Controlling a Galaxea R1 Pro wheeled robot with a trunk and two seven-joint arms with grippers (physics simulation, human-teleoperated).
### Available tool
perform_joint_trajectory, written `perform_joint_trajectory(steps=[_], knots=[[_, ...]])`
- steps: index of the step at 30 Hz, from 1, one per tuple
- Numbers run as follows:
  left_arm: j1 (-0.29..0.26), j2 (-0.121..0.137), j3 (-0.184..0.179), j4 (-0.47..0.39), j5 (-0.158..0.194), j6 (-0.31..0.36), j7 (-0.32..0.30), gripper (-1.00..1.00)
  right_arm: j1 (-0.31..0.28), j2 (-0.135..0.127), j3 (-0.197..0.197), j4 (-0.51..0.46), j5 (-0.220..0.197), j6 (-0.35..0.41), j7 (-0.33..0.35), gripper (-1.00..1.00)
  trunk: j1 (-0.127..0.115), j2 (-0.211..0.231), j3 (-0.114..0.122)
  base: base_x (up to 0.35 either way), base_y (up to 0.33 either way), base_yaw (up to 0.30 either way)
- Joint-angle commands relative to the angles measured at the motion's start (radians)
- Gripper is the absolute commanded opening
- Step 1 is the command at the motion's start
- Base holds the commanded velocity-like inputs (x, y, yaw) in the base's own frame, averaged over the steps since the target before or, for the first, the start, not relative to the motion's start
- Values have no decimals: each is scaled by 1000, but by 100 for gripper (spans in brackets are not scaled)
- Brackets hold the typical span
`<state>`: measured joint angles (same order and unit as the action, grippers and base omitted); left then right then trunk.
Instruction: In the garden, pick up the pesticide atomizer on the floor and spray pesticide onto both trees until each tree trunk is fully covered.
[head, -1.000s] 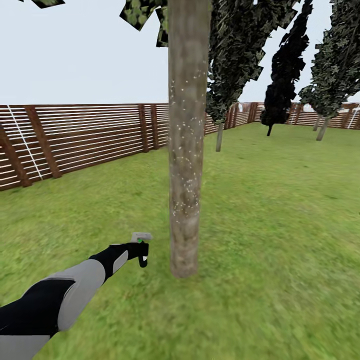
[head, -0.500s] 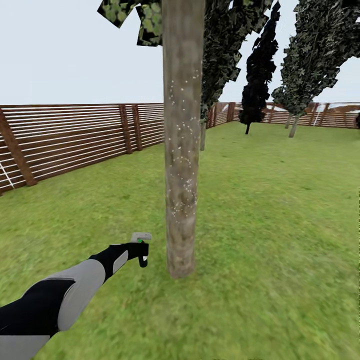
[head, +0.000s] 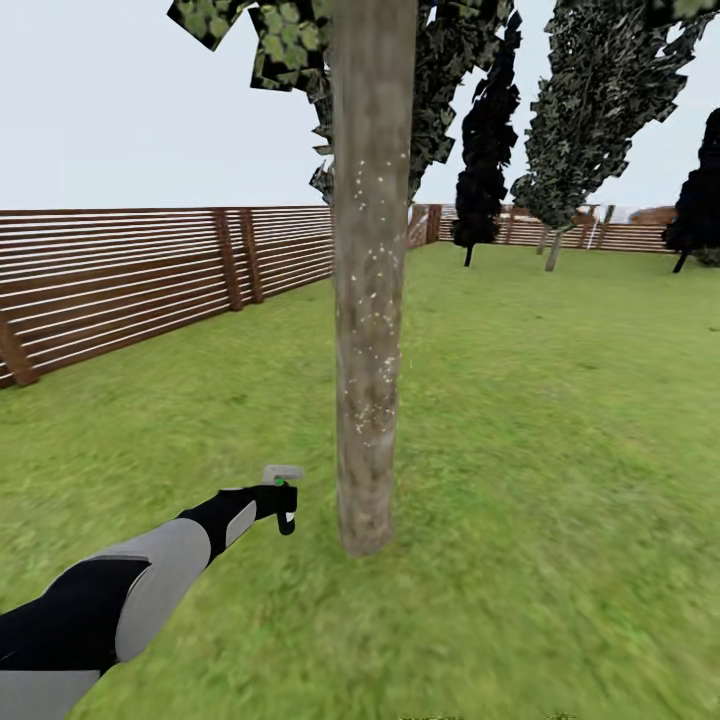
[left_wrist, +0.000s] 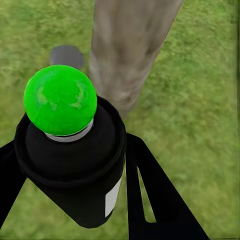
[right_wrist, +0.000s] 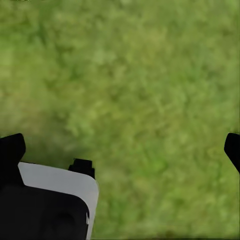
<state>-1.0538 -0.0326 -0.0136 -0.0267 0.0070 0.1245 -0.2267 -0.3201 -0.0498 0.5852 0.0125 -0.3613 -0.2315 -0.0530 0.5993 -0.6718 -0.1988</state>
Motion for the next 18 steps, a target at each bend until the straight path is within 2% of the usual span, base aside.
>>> perform_joint_trajectory(steps=[1,7,18], knots=[[0,0,-2,-2,-1,6,-3,-100,-1,1,8,1,-7,-3,-2,100,0,-1,-1,0,350,-296],[0,0,-2,-2,-1,6,-3,-100,-1,1,8,1,-7,-3,-2,100,0,-1,-5,0,350,-278],[0,0,-2,-2,-1,6,-3,-100,-1,1,8,1,-7,-3,-2,100,0,-1,-19,0,350,-219]])
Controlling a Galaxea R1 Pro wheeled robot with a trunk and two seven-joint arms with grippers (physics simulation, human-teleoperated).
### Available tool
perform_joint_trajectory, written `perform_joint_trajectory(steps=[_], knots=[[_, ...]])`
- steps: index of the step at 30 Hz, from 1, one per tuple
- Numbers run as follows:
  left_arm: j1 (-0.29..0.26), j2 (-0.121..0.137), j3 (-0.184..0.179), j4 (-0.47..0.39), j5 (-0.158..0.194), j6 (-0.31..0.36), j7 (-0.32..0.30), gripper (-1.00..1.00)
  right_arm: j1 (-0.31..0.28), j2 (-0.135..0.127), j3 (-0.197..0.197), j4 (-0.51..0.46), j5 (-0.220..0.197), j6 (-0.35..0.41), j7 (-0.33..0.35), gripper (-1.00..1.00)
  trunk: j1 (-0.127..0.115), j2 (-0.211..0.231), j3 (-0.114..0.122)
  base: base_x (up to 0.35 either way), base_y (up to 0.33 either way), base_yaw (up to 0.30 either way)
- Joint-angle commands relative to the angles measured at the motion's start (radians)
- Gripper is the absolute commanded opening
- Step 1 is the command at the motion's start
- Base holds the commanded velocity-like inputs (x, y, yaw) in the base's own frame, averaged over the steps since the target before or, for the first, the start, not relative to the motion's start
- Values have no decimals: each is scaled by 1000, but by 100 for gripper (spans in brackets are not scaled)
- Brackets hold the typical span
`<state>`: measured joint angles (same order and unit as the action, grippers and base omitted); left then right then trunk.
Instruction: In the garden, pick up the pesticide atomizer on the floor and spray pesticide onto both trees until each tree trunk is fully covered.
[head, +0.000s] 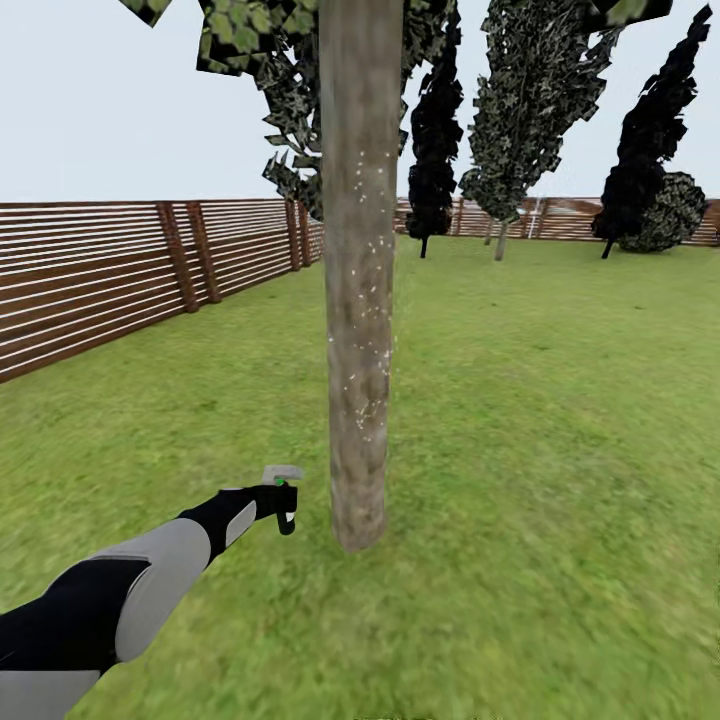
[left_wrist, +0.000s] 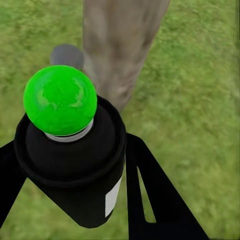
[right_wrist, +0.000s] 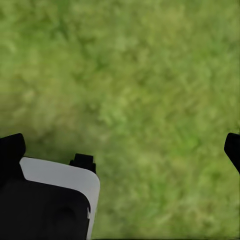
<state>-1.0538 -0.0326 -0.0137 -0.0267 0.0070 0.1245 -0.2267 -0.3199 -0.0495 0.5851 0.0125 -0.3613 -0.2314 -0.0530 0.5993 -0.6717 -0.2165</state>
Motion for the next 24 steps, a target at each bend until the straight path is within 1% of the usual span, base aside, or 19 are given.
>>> perform_joint_trajectory(steps=[1,18,24], knots=[[0,0,-1,-2,-1,6,-3,-100,-1,0,9,1,-7,-3,-2,100,0,-1,-3,0,350,-201],[0,0,-2,-2,-1,6,-3,-100,-1,0,9,1,-7,-2,-2,100,0,-1,-25,0,350,-169],[0,0,-2,-2,-1,6,-3,-100,-1,0,9,1,-7,-2,-2,100,0,-1,-27,0,350,-64]])
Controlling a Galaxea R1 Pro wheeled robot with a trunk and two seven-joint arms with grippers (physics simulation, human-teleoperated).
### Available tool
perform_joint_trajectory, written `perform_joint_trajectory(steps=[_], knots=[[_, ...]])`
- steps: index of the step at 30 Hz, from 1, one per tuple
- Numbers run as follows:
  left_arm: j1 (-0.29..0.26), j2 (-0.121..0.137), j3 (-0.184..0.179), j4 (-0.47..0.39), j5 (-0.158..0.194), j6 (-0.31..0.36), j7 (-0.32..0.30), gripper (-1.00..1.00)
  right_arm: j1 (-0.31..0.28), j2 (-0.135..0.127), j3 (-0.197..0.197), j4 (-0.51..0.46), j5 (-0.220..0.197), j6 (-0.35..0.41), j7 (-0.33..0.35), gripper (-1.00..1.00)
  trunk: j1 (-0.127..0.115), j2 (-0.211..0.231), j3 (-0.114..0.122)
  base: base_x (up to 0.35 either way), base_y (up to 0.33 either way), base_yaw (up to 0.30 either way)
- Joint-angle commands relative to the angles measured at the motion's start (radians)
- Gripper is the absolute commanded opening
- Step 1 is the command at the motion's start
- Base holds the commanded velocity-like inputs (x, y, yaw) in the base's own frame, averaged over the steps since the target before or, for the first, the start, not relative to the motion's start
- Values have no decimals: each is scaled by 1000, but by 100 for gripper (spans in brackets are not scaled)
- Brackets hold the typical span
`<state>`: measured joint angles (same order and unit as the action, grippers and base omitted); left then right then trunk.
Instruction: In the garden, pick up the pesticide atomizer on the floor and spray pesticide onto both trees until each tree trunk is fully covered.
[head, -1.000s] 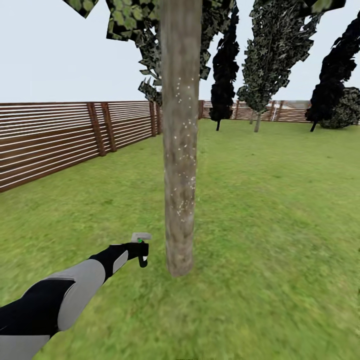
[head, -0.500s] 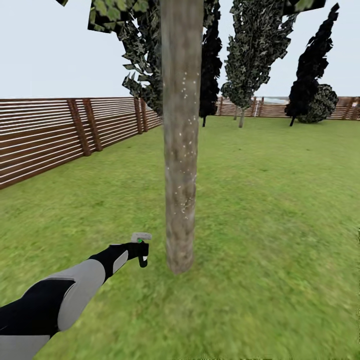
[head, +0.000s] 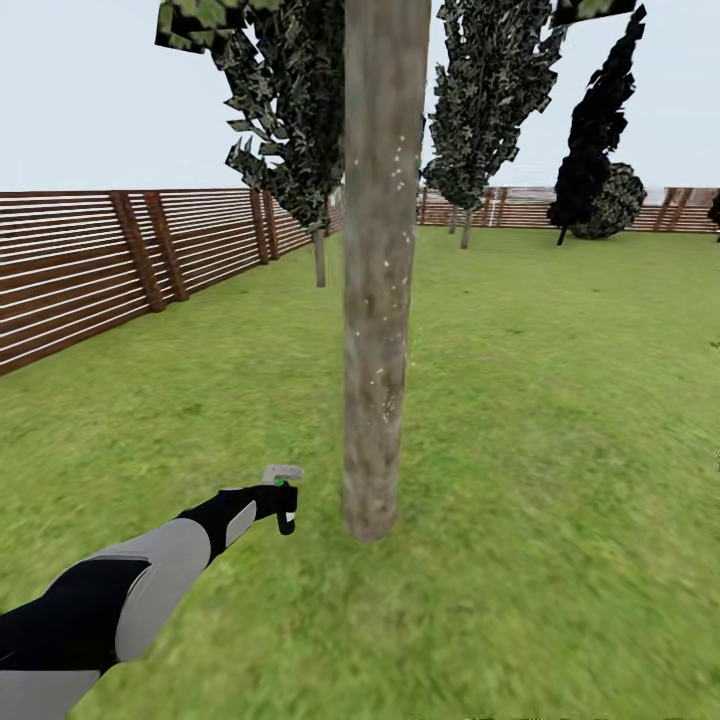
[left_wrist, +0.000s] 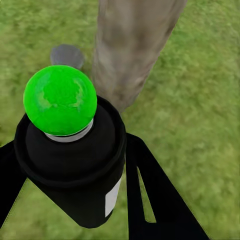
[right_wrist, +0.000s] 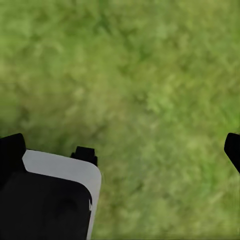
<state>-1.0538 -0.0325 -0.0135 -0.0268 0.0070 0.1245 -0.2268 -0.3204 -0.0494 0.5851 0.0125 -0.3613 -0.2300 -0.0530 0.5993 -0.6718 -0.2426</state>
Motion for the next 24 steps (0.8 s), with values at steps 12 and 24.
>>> perform_joint_trajectory(steps=[12,24], knots=[[0,0,-2,-2,-1,6,-3,-100,-1,6,9,1,-7,-3,-2,100,0,-1,-5,23,350,-280],[1,0,-2,-2,-1,5,-3,-100,-1,7,9,1,-7,-2,-2,100,0,-1,-13,3,259,-294]])
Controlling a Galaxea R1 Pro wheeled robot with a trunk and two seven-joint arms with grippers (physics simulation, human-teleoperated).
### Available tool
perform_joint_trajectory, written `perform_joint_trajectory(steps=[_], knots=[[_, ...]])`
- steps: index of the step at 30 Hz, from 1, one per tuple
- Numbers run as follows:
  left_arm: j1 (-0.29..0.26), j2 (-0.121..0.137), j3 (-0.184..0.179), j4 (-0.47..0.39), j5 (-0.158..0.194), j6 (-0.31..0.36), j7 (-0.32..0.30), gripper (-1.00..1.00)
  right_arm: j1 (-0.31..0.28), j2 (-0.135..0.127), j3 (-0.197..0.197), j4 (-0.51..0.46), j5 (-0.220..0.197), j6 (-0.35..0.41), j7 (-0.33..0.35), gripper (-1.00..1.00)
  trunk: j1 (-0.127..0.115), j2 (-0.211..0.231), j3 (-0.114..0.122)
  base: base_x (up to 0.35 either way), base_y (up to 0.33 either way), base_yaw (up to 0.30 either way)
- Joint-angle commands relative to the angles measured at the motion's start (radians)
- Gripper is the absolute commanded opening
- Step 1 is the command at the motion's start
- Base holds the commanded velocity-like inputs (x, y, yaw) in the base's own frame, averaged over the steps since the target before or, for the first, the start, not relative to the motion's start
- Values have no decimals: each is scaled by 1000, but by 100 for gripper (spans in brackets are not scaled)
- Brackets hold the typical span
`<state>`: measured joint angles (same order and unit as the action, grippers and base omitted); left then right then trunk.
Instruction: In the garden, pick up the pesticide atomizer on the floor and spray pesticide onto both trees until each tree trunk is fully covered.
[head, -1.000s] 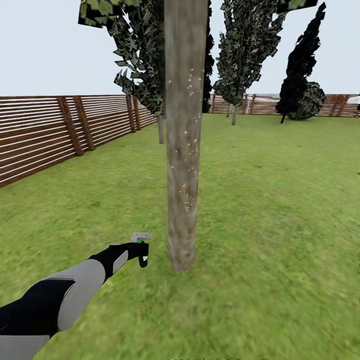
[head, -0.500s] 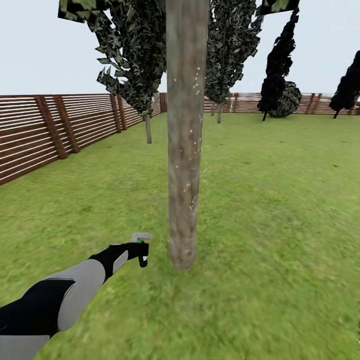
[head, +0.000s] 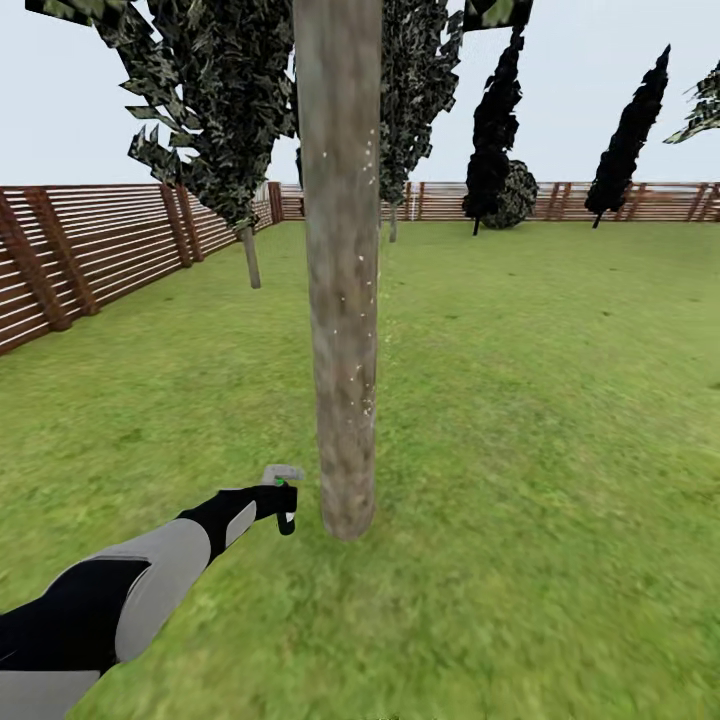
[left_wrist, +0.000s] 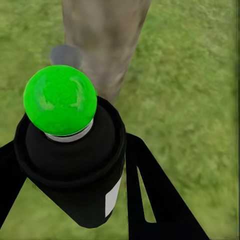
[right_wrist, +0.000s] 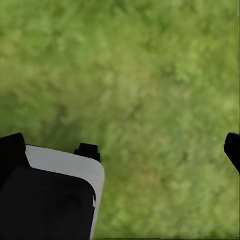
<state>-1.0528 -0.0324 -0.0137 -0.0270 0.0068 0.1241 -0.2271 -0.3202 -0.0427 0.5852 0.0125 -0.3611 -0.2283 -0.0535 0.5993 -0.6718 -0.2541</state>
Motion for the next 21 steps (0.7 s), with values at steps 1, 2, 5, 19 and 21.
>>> perform_joint_trajectory(steps=[1,2,5,19,21], knots=[[0,0,-2,-2,-1,5,-3,-100,-1,0,8,1,-7,-3,-2,100,0,-1,-3,0,13,-238],[0,0,-2,-2,-1,5,-3,-100,-1,0,8,1,-7,-3,-2,100,0,-1,-4,0,7,-224],[0,0,-2,-2,-1,5,-3,-100,-1,1,8,1,-7,-3,-2,100,0,-1,-8,0,2,-208],[0,0,-2,-2,-1,6,-3,-100,-1,1,8,2,-7,-3,-2,100,0,-1,-15,-35,196,-147],[0,0,-2,-2,-1,6,-3,-100,-1,1,8,2,-7,-3,-1,100,0,-1,-15,-1,336,-295]])
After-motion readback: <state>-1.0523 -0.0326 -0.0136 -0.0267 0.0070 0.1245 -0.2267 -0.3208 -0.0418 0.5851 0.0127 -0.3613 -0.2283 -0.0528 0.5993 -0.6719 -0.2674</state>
